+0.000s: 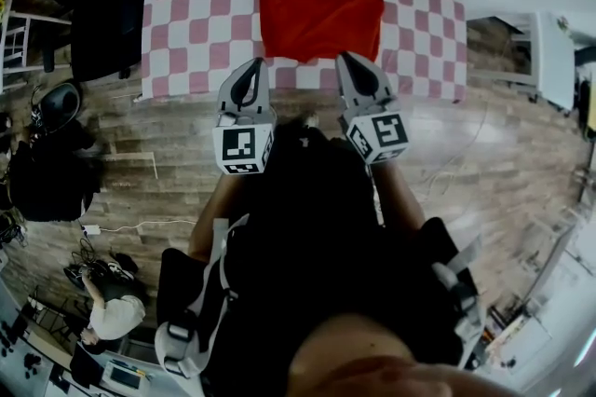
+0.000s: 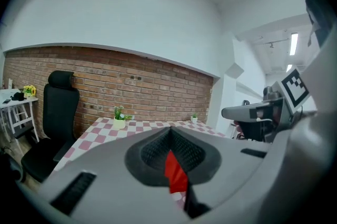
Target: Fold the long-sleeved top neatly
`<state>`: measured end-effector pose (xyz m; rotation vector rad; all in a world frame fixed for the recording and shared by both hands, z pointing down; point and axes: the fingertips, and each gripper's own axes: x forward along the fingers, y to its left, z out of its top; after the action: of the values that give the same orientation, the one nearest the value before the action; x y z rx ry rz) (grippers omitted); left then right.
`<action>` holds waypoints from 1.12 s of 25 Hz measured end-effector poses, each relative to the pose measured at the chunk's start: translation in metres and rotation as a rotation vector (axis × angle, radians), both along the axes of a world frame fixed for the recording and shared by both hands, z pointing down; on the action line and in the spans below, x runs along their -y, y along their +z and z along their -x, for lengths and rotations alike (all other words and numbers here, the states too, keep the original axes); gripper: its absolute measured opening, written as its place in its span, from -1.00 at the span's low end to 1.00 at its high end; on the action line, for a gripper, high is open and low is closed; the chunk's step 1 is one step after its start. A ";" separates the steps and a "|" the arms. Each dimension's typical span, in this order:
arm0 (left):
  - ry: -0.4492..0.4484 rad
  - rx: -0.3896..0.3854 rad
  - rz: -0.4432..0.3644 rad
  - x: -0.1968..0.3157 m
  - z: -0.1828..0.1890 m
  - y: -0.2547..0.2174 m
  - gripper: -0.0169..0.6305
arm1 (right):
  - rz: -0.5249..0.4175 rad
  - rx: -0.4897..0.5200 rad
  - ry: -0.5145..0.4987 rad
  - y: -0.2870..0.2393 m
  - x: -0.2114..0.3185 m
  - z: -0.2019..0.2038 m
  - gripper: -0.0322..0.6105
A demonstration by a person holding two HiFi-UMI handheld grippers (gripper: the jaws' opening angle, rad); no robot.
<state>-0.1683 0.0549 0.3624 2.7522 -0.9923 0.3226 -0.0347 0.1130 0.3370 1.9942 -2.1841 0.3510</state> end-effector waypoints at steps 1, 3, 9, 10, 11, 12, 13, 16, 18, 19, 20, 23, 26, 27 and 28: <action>0.004 0.000 0.010 0.000 0.002 0.003 -0.93 | 0.005 -0.003 0.003 0.001 0.002 0.001 -0.87; 0.011 -0.001 0.033 0.002 0.006 0.012 -0.93 | 0.007 -0.010 0.007 0.002 0.007 0.005 -0.87; -0.001 -0.005 0.142 0.007 0.014 0.046 -0.93 | 0.012 -0.036 -0.029 0.007 0.032 0.015 -0.87; -0.004 -0.004 0.163 0.007 0.013 0.052 -0.93 | 0.015 -0.041 -0.041 0.007 0.038 0.016 -0.87; -0.006 -0.003 0.183 0.006 0.013 0.058 -0.92 | 0.018 -0.044 -0.054 0.009 0.043 0.016 -0.87; -0.008 0.000 0.202 0.006 0.012 0.064 -0.93 | 0.023 -0.045 -0.065 0.011 0.049 0.015 -0.87; -0.009 0.004 0.219 0.005 0.010 0.070 -0.93 | 0.029 -0.044 -0.075 0.015 0.055 0.015 -0.87; -0.025 0.020 0.257 0.006 0.005 0.086 -0.93 | 0.057 -0.049 -0.114 0.030 0.077 0.011 -0.87; -0.048 0.029 0.278 0.010 0.002 0.096 -0.93 | 0.084 -0.070 -0.156 0.042 0.093 0.009 -0.87; -0.061 0.032 0.290 0.012 0.000 0.101 -0.93 | 0.100 -0.083 -0.179 0.048 0.100 0.008 -0.87; -0.076 0.033 0.302 0.016 -0.001 0.105 -0.93 | 0.116 -0.095 -0.202 0.054 0.108 0.006 -0.87; -0.125 0.037 0.337 0.025 -0.007 0.118 -0.93 | 0.165 -0.119 -0.274 0.072 0.129 0.004 -0.87; -0.174 0.042 0.376 0.034 -0.015 0.134 -0.92 | 0.220 -0.140 -0.350 0.091 0.149 0.002 -0.86; -0.188 0.043 0.393 0.037 -0.018 0.140 -0.92 | 0.238 -0.144 -0.378 0.097 0.155 0.002 -0.86; -0.198 0.042 0.412 0.039 -0.021 0.144 -0.90 | 0.259 -0.151 -0.409 0.103 0.161 0.002 -0.81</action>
<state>-0.1471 0.0156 0.5068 2.2692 -1.0617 0.4921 -0.0371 -0.0477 0.4404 1.3572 -2.2444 0.3854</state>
